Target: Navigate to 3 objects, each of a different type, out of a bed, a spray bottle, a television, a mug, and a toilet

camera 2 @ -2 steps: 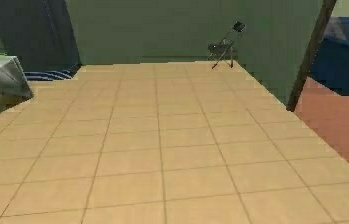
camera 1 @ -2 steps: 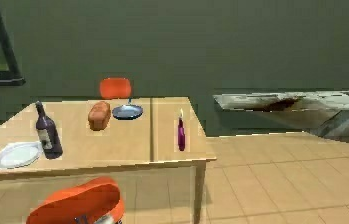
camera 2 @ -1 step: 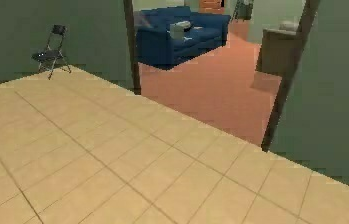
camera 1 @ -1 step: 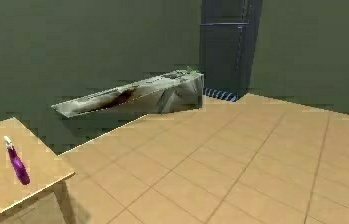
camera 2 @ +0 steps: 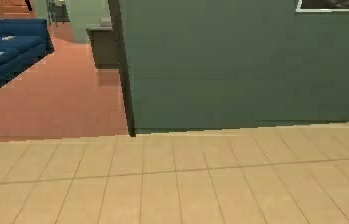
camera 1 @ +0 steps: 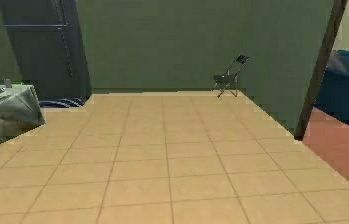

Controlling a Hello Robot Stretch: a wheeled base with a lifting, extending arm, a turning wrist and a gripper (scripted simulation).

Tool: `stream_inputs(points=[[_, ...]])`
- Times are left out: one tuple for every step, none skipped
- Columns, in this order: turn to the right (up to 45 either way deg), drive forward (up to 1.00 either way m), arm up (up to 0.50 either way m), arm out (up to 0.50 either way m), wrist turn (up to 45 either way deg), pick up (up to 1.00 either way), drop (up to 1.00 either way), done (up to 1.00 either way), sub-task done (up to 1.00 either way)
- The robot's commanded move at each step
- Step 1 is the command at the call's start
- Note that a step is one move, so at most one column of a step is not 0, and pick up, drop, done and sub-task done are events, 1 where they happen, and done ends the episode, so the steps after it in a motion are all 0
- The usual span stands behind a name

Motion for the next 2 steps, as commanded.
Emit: stream_inputs(points=[[45.0, 0.00, 0.00, 0.00, 0.0, 0.00, 0.00, 0.00, 0.00], [6.0, 0.00, 0.00, 0.00, 0.0, 0.00, 0.00, 0.00, 0.00]])
